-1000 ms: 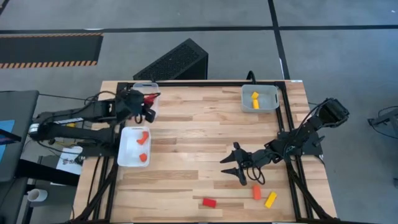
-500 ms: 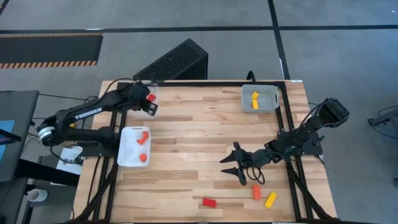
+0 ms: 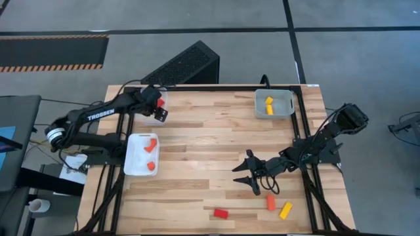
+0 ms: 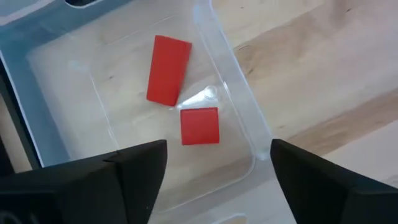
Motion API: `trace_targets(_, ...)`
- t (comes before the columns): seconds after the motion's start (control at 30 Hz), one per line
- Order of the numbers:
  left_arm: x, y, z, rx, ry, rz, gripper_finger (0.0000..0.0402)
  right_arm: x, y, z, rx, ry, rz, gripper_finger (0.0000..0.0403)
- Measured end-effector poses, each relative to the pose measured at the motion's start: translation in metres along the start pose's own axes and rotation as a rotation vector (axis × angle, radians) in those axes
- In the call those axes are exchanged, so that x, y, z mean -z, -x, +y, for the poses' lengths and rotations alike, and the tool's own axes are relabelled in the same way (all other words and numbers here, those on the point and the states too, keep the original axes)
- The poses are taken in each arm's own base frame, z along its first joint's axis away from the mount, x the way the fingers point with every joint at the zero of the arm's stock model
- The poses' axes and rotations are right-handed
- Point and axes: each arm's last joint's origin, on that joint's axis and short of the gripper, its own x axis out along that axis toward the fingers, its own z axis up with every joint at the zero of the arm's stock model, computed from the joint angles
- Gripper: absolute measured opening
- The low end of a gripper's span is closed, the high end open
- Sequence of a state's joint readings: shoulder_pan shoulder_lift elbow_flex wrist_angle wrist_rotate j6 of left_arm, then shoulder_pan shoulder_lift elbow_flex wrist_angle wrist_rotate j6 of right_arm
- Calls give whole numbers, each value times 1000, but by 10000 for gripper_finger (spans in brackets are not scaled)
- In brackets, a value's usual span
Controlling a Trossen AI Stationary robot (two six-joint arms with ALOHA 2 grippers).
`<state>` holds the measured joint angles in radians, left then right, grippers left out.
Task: Sort & place blocks by color
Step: Put the orange block into the white bin
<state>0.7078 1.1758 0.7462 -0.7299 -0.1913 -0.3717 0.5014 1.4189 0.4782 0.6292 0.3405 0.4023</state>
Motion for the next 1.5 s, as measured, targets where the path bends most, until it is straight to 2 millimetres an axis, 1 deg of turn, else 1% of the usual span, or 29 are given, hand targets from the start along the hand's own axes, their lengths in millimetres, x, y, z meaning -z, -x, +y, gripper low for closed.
trace_targets(0.07,-3,3,-1,7,-1,-15,276,0,0,0,0,0,0,220)
trace_targets(0.17,-10,14,-5,46,-11,-71,275,0,0,0,0,1,1,220)
trace_targets(0.33,-18,43,-22,174,-61,-273,262,0,0,0,1,1,1,220)
trace_targets(0.43,-17,61,-32,255,-82,-391,253,0,0,0,1,2,2,220)
trace_targets(0.57,-7,82,-47,345,-133,-490,243,0,0,0,1,2,3,220)
trace_targets(0.63,1,90,-52,331,-170,-521,238,0,0,0,2,2,4,220)
trace_targets(0.77,17,103,-63,342,-151,-577,231,0,0,0,2,2,4,220)
trace_targets(0.87,28,114,-78,392,-153,-629,229,0,0,0,3,-3,3,220)
trace_targets(0.97,41,123,-99,417,-179,-716,228,-3,-1,-2,5,-23,-17,220)
trace_targets(1.1,57,130,-129,425,-241,-826,228,-4,-2,-4,12,-60,-24,220)
trace_targets(1.2,68,128,-152,423,-317,-876,228,-4,-2,-4,12,-98,-26,220)
trace_targets(1.27,73,124,-166,419,-354,-907,228,-4,-2,-4,12,-117,-26,220)
trace_targets(1.4,76,110,-194,421,-390,-967,228,-4,-2,-4,12,-137,-27,220)
trace_targets(1.5,77,100,-216,554,-453,-1010,227,-4,-2,-4,17,-137,-30,220)
